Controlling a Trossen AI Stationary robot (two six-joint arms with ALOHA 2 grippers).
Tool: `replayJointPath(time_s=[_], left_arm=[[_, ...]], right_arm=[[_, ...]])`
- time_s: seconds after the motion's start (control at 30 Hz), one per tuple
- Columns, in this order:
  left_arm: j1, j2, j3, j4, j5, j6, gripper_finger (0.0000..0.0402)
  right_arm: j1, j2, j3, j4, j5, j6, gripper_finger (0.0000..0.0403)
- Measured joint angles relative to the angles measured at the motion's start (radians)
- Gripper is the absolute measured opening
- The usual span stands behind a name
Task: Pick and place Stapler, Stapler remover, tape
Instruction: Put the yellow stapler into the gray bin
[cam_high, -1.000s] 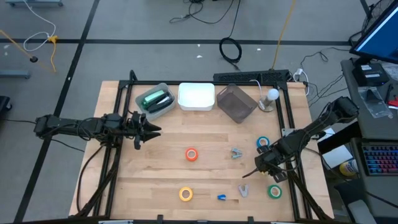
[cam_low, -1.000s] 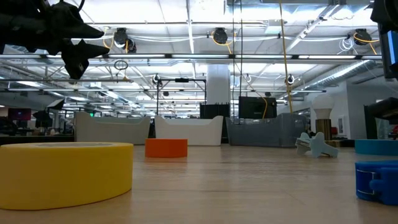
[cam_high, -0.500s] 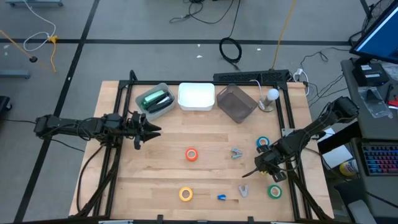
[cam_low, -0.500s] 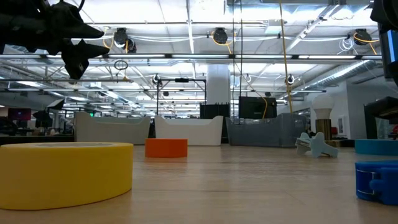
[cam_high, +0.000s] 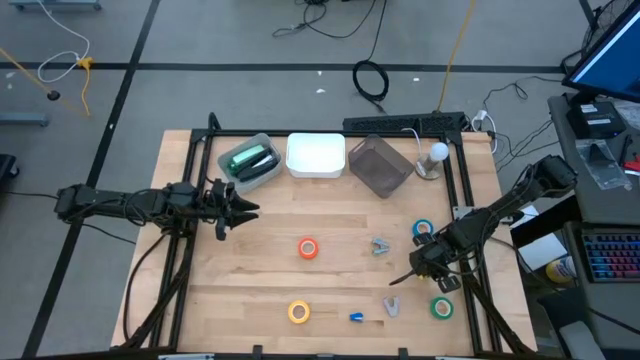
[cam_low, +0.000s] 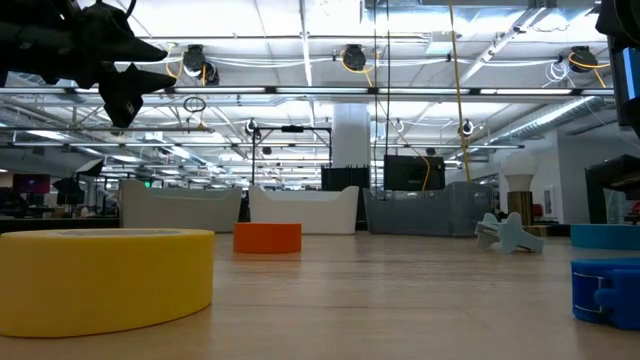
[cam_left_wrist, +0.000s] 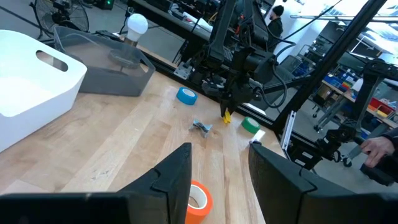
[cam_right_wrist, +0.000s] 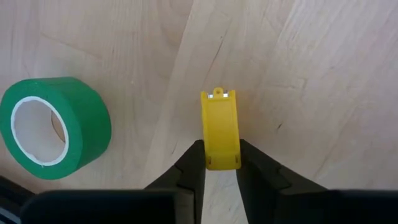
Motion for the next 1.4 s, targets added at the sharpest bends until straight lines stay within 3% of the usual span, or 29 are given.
replayJointPath(time_s=[0.97,1.4], left_arm=[[0.0,0.001,0.0,0.067,0.0,-0.067,0.0159],[0.0,0.003,0.0,0.213,-0.001,-0.075,0.0159]], right_arm=[[-0.02,-0.065,0.0,0.101,0.025,0.203,0.0059],[-0.196,-0.138,0.0,0.468,0.073,0.258,0.0059]])
